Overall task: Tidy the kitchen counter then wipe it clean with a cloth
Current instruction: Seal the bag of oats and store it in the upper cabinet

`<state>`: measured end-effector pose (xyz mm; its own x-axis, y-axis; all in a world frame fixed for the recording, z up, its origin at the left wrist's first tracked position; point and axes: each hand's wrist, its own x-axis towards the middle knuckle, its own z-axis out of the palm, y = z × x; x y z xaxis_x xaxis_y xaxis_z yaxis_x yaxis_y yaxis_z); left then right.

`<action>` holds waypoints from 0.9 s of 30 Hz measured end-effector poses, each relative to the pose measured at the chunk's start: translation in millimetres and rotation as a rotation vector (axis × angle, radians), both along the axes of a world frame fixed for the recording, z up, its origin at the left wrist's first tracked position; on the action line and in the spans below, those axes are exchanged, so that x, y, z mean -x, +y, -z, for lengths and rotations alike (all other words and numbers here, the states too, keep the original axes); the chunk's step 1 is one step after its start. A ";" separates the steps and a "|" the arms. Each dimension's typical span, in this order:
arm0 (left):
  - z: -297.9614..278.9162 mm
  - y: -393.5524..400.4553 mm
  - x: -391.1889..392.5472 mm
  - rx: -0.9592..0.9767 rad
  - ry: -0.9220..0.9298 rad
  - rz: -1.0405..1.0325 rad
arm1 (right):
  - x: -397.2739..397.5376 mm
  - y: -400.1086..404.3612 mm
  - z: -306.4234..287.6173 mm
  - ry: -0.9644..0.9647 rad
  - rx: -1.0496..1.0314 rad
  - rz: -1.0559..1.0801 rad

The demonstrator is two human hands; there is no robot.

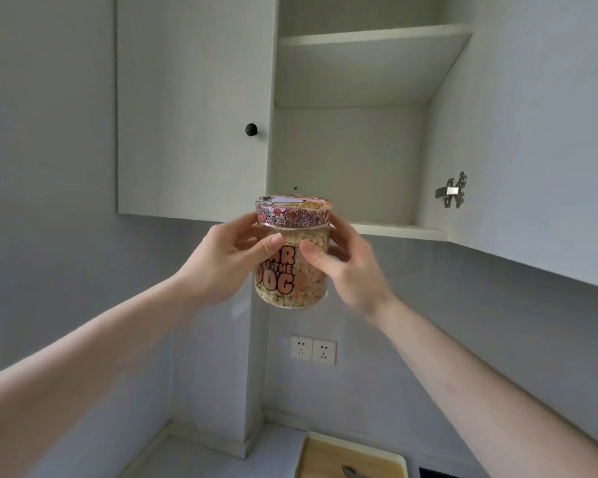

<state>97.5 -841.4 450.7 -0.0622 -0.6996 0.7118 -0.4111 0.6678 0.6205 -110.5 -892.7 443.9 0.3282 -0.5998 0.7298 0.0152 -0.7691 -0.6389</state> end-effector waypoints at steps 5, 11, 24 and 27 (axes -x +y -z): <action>-46.9 -15.1 15.4 0.050 0.043 0.033 | -3.4 -6.0 -39.9 -0.140 0.039 0.016; -87.0 -43.0 32.9 0.072 0.030 -0.027 | -8.2 -25.5 -72.1 -0.206 0.080 0.148; -115.9 -106.3 48.7 0.041 0.085 0.008 | -0.4 -83.7 -103.0 -0.176 0.085 0.263; -117.6 -122.3 47.5 0.032 0.067 -0.023 | -0.5 -102.5 -108.6 -0.148 0.076 0.269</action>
